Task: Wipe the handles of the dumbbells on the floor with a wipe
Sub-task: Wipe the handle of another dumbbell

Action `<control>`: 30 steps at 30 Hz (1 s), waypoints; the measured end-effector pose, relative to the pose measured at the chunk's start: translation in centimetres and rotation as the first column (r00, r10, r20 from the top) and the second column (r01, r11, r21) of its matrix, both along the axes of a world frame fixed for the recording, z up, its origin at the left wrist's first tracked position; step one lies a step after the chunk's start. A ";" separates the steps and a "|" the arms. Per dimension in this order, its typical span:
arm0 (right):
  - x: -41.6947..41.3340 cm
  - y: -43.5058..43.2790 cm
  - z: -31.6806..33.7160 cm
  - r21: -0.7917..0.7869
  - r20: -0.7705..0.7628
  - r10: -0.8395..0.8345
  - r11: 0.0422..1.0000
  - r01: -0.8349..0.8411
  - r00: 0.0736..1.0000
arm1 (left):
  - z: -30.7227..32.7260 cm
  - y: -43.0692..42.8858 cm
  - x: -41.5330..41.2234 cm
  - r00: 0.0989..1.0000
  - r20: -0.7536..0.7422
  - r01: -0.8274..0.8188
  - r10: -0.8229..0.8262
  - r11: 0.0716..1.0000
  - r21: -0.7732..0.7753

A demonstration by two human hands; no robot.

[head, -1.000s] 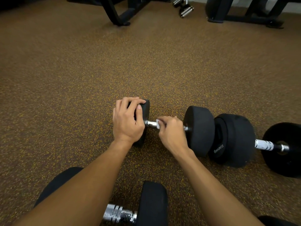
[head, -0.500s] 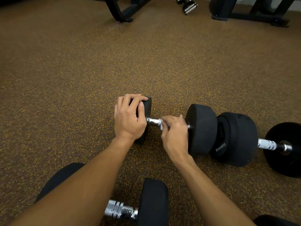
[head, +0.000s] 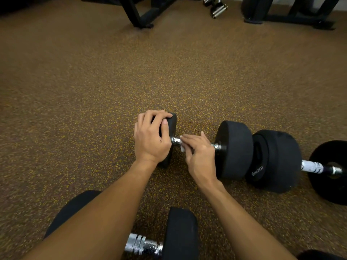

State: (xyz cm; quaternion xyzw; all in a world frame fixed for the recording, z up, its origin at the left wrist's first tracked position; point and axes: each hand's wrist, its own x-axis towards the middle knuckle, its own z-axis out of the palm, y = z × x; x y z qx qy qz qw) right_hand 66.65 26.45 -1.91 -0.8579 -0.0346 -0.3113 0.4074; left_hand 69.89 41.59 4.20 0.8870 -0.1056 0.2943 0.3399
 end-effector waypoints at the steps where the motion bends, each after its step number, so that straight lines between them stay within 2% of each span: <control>1: -0.2 -0.4 0.0 0.012 0.005 -0.006 1.000 0.006 1.000 | 0.0 0.0 0.0 1.000 -0.002 -0.001 0.001 1.000 0.000; 5: -0.9 -1.2 0.0 0.026 -0.008 -0.076 0.997 0.076 0.997 | 0.0 0.0 0.0 1.000 -0.009 -0.002 0.002 1.000 0.002; 11: 0.6 0.6 0.2 -0.118 -0.038 0.048 0.992 -0.052 0.998 | 0.0 -0.1 0.1 1.000 -0.011 0.001 -0.001 1.000 0.001; 17: -1.0 -1.0 -0.1 -0.010 0.023 -0.100 0.995 0.101 0.995 | -0.1 0.0 0.0 1.000 -0.004 -0.002 0.002 1.000 0.002; 23: 0.2 0.0 0.3 -0.088 -0.049 0.035 0.995 -0.039 0.998 | 0.0 0.0 0.1 1.000 0.008 0.004 -0.004 1.000 -0.007; 27: -1.1 -1.8 0.3 -0.032 -0.037 -0.030 0.999 0.029 0.999 | 0.0 0.0 0.0 1.000 0.004 0.001 -0.001 1.000 -0.003; 30: -1.6 -2.0 0.1 -0.069 -0.028 -0.057 0.996 0.055 0.998 | 0.0 0.0 0.0 1.000 -0.003 0.000 0.000 1.000 -0.002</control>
